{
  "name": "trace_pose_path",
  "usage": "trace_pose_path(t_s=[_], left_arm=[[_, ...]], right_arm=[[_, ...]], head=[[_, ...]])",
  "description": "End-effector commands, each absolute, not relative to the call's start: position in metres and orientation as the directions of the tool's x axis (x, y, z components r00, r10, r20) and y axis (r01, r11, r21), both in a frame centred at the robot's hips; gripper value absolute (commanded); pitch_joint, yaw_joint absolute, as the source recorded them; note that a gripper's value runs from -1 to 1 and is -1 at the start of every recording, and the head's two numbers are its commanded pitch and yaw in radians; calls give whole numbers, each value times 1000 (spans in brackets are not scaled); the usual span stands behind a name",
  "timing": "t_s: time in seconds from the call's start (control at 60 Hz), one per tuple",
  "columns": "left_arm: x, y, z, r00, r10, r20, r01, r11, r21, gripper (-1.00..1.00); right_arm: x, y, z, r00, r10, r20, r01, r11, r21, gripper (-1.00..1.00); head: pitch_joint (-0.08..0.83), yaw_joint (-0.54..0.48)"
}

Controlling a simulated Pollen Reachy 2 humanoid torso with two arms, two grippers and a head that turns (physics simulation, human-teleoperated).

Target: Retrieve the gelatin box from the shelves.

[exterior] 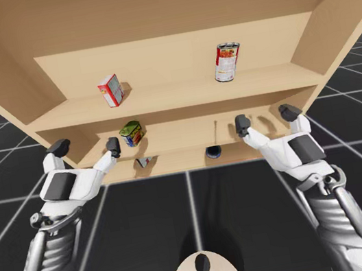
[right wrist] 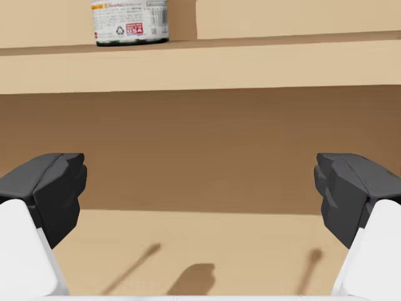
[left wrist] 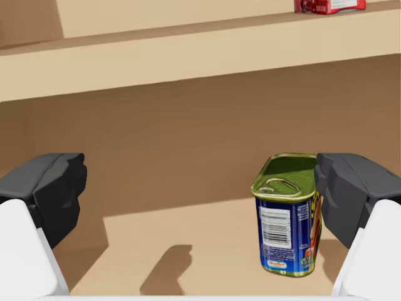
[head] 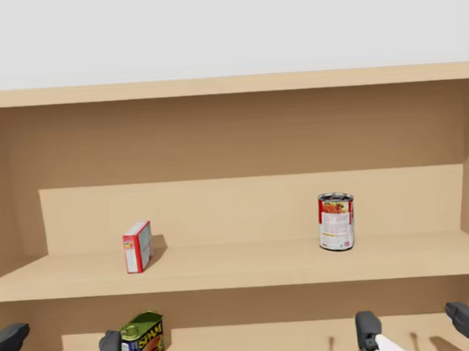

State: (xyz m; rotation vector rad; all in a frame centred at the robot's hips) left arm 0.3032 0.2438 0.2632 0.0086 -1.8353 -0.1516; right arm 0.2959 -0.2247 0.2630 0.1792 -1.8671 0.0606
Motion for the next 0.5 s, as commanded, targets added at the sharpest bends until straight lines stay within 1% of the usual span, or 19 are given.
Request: trace_pose_path(t_s=[0.017, 0.083, 0.117, 0.183, 0.267, 0.3, 0.317, 0.417, 0.5], left_arm=[[304, 244, 263, -262, -85, 961, 74, 991, 108, -1000], [304, 245, 263, -260, -84, 962, 73, 992, 107, -1000], [304, 245, 263, -259, -83, 962, 71, 992, 105, -1000], [304, 246, 263, -257, -81, 963, 69, 992, 102, -1000], [305, 247, 263, -251, -81, 965, 65, 993, 100, -1000], [305, 247, 263, -251, -81, 965, 65, 993, 100, -1000], [305, 248, 263, -247, -81, 966, 63, 993, 99, -1000], [306, 249, 263, -242, -80, 967, 61, 993, 97, -1000], [306, 249, 262, -239, -79, 968, 62, 993, 97, -1000]], right_arm=[[294, -222, 262, -301, -99, 949, -114, 991, 67, -1000], [294, -222, 263, -300, -112, 947, -133, 988, 74, -1000], [294, -222, 263, -305, -107, 946, -129, 989, 70, -1000], [297, -222, 262, -296, -102, 950, -129, 990, 66, -1000], [297, -220, 260, -291, -93, 952, -129, 990, 57, -1000], [297, -220, 260, -291, -92, 952, -128, 990, 56, -1000], [297, -220, 260, -294, -87, 952, -126, 991, 52, -1000], [297, -219, 260, -294, -81, 952, -121, 991, 47, -1000], [296, -219, 260, -294, -81, 952, -122, 991, 47, -1000]], head=[[-2, 6], [4, 4], [9, 6], [20, 21], [53, 89], [58, 97], [75, 130], [110, 203], [123, 235]])
